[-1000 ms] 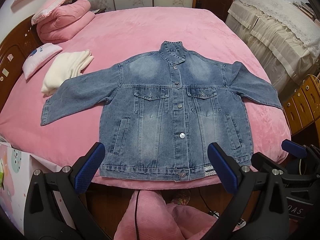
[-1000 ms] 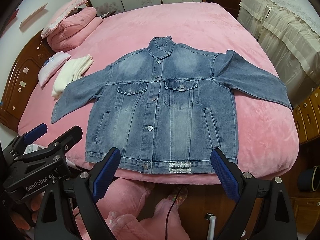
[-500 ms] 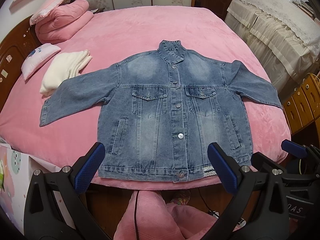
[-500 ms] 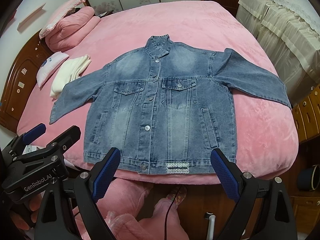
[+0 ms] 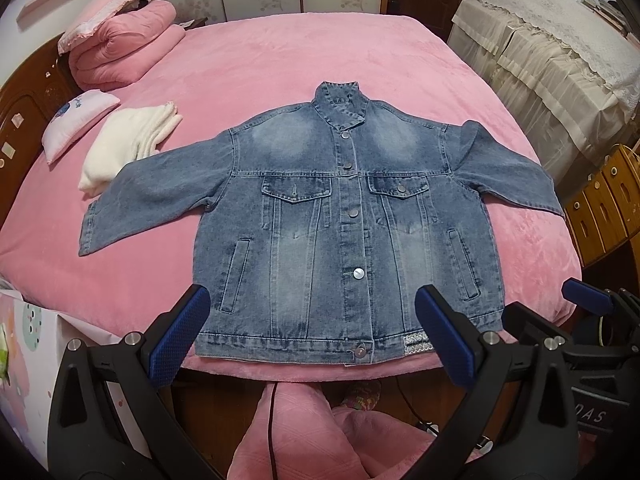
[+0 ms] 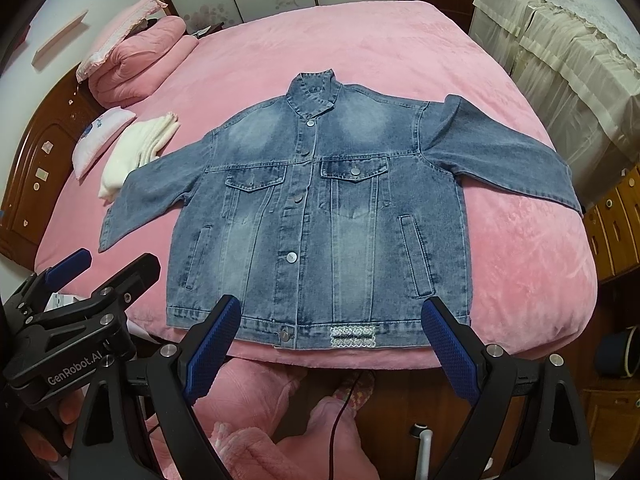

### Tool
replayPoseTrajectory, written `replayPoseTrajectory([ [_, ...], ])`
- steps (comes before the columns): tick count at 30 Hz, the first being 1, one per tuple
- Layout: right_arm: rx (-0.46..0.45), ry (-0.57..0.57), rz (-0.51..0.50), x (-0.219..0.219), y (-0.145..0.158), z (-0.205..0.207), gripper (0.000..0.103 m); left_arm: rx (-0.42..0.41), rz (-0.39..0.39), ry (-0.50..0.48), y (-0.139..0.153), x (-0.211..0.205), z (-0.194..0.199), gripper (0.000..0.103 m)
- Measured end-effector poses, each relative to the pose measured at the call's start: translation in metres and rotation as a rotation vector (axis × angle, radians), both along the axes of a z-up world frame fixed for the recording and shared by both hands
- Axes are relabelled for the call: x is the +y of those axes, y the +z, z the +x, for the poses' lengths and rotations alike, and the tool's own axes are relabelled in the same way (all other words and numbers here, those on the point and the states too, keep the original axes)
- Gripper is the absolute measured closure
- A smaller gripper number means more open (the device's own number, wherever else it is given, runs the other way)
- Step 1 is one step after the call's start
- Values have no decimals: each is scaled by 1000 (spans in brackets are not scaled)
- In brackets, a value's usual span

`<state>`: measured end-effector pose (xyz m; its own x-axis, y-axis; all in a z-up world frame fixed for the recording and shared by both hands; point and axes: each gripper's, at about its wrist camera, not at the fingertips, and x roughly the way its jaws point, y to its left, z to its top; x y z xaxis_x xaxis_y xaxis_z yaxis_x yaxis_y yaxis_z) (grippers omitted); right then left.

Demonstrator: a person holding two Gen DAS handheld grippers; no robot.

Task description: Fold large clothes

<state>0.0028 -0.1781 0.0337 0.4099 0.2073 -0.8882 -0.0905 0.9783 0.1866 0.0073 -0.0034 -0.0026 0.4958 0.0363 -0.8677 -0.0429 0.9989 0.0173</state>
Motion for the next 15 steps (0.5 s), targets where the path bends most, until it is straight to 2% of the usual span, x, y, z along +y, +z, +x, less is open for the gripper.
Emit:
replayPoseTrajectory([
  [11, -1, -1, 3, -3, 2, 4, 10, -4, 2, 1, 3, -1, 0, 1],
  [15, 8, -1, 10, -6, 0, 4, 10, 18, 3, 4, 7, -2, 0, 1],
])
